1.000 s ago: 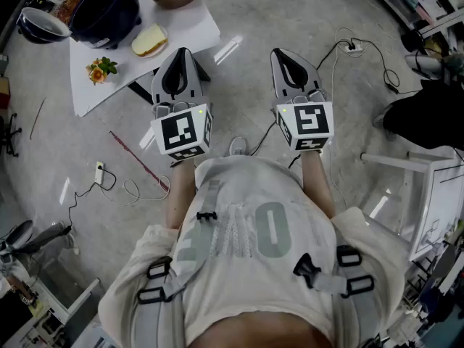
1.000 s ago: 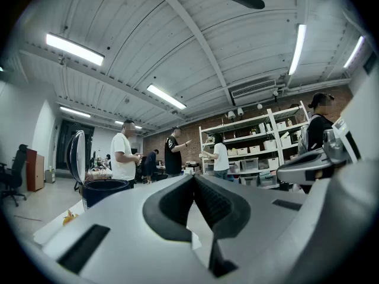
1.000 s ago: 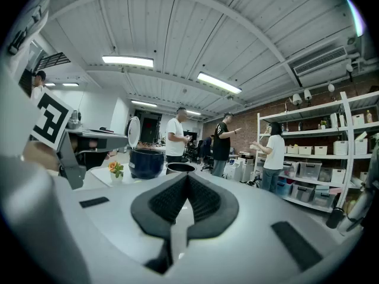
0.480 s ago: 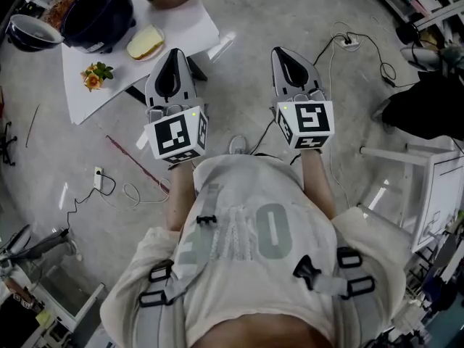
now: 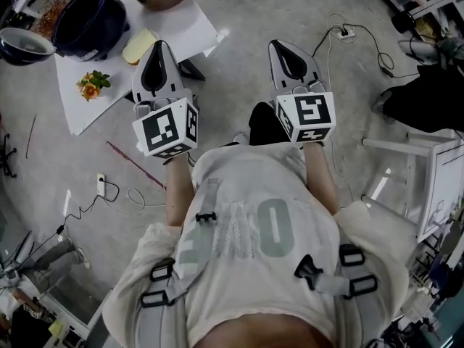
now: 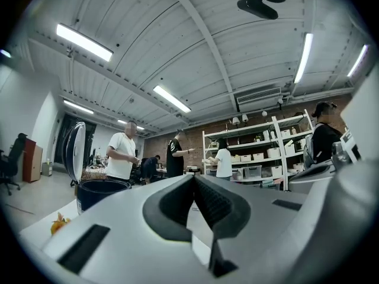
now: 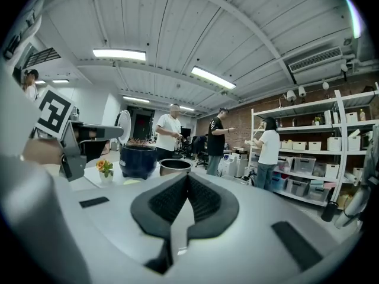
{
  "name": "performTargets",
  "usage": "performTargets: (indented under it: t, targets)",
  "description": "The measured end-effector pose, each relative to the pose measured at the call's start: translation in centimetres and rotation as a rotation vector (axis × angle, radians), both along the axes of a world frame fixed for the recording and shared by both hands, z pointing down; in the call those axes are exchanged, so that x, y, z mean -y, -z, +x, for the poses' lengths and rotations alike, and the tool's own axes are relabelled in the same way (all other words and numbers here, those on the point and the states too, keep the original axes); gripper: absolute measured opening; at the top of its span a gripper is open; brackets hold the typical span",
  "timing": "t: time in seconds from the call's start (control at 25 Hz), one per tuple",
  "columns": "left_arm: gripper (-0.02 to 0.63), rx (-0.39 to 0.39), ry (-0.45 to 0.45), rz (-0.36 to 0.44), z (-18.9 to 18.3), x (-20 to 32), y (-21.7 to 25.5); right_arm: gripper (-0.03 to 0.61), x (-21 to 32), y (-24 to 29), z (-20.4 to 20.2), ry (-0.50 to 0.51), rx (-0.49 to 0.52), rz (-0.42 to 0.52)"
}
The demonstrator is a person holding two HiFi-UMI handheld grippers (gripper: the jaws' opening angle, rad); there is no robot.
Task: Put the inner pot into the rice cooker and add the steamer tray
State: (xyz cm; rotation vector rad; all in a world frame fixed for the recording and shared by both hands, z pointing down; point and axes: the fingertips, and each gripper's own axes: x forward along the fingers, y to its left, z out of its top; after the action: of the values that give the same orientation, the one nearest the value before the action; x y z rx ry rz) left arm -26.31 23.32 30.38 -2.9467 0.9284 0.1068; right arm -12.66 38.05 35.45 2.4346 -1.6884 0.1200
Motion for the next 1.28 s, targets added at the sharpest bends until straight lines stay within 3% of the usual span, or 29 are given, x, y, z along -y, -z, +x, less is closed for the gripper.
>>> performTargets:
  t: [0.2,0.6,0.96,1.12,1.28]
  targets:
    - [0.02,-0.027,0.005,0.0,1.1,0.9,0.4,0.008,1.4,0.5,1.5,0.008,-0.024,0.011]
    - [0.02,-0.003,0.038,0.01,5.1,3.5,-1.2,0.008,5.0,-0.7,6.5,0.035,-0.026,0.043]
    - [0.02,0.003,0.089,-0.013,13.4,8.7,-1.0,0.008,10.8,-0.8,16.0,0.09,0.02,0.043]
    - [0.02,0.0,0.147,-0.008,17.7,11.8,-0.1,0.008,14.9,0.0,21.1,0.135,0.018,0.038]
    - [0.02,-0.02,0.224,-0.052,21.9,16.0,-0.1,0.008,20.3,0.0,26.0,0.217,0.025,0.009]
